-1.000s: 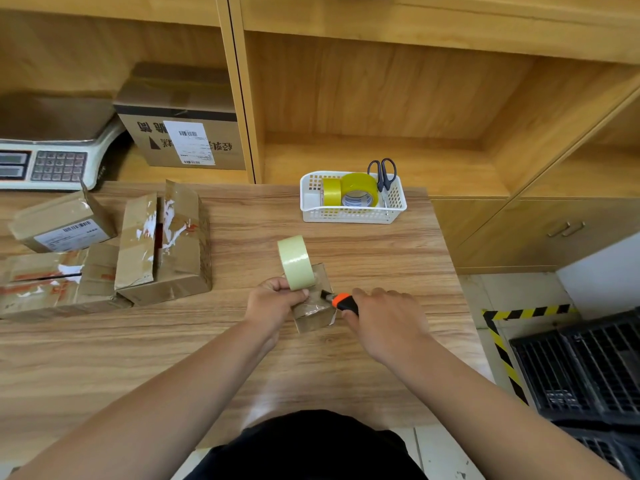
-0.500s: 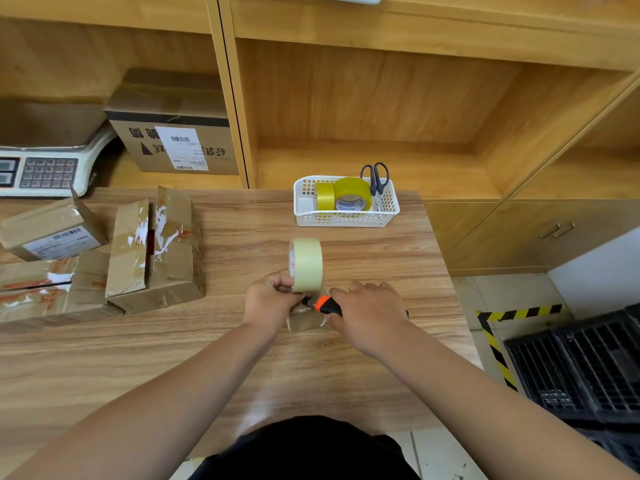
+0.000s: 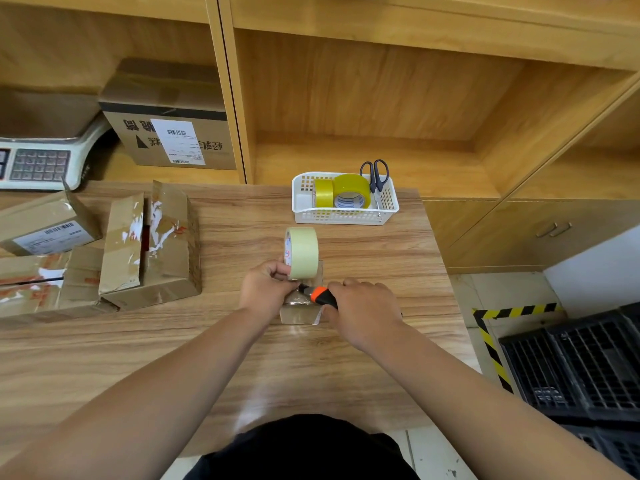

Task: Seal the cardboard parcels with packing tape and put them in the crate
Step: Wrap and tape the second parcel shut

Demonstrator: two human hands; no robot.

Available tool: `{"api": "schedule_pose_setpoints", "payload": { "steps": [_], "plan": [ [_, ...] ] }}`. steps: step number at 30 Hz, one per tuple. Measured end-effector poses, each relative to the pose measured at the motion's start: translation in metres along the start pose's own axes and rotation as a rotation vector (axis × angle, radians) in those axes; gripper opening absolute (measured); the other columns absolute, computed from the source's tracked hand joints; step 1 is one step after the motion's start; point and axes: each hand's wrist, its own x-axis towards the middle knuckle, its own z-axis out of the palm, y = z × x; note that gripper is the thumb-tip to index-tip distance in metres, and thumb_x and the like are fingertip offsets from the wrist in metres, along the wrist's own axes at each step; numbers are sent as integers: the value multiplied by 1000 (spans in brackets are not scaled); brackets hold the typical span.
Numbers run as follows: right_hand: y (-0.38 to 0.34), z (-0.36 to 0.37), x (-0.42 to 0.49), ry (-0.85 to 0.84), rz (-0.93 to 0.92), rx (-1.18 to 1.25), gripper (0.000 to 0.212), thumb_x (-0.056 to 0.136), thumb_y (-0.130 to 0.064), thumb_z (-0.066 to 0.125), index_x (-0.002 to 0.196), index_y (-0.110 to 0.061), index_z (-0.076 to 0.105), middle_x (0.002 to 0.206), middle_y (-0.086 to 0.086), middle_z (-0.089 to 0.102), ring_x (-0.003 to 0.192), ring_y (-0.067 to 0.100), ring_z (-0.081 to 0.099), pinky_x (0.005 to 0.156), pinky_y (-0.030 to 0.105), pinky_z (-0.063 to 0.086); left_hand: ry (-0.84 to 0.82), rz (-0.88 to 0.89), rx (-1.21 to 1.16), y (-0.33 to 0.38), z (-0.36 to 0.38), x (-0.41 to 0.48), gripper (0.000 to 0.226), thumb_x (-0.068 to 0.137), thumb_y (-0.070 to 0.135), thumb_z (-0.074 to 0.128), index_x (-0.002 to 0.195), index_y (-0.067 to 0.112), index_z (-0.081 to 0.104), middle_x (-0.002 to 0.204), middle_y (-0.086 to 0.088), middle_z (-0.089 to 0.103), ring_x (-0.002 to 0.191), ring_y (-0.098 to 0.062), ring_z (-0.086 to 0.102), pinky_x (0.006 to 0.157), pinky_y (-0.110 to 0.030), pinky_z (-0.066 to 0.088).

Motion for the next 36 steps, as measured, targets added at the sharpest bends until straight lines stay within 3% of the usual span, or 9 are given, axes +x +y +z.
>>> {"api": "schedule_pose_setpoints", "payload": {
  "steps": [7,11,15,19,23,26,28,32,36],
  "plan": [
    [-4,1,4,3,35,-2,36,98,-43,37,118,-20,54,108,3,58,92,25,59,67,33,32,-2,-11,-35,-7,3,6,15,75,-10,70,80,4,67,89,-3,71,78,-15,66,73,-22,55],
    [-7,3,7,9,62,8,31,98,-40,38,111,-19,56,99,2,62,86,24,59,64,32,33,10,-29,-49,-11,4,11,21,75,-9,72,95,-8,65,97,-14,72,83,-21,68,82,-32,56],
    [-4,6,11,27,89,9,31,97,-42,38,110,-20,56,96,2,64,83,24,61,62,32,35,-4,-30,-79,-11,5,9,20,75,-10,72,94,-7,67,89,-11,72,71,-11,67,68,-18,55],
    [2,11,12,80,86,10,32,97,-44,39,115,-23,55,99,1,64,87,25,61,64,31,36,-8,-69,-109,-11,3,14,20,73,-8,74,91,-2,68,87,-12,73,77,-20,68,76,-31,57],
    [12,23,12,203,84,35,33,92,-47,47,117,-28,58,96,-1,65,87,24,61,67,31,35,-11,-80,-124,-11,4,14,22,74,-7,74,95,-3,68,90,-16,73,79,-23,69,81,-38,57],
    [27,52,11,362,68,64,31,82,-47,59,101,-23,66,78,-2,66,74,23,63,66,32,40,2,-86,-147,-11,5,12,25,74,-7,74,97,-5,67,94,-17,72,82,-24,69,82,-37,57],
    [37,76,7,420,113,91,36,84,-51,52,94,-20,67,72,-4,65,68,20,62,66,32,44,-4,-85,-143,-11,7,11,25,73,-7,75,97,-5,67,95,-15,73,83,-22,69,81,-35,57],
    [51,110,3,267,369,287,38,91,-50,48,100,-16,62,84,1,65,83,23,61,75,36,45,-6,-80,-137,-11,5,11,26,70,-8,76,94,-8,67,111,-9,70,94,-21,69,89,-38,55],
    [61,120,6,-1,547,64,47,90,-60,45,106,-18,58,101,0,63,100,19,55,78,31,42,-4,-81,-130,-10,6,11,23,70,-10,75,91,-7,67,122,-7,65,102,-22,67,95,-41,51]
  ]
}}
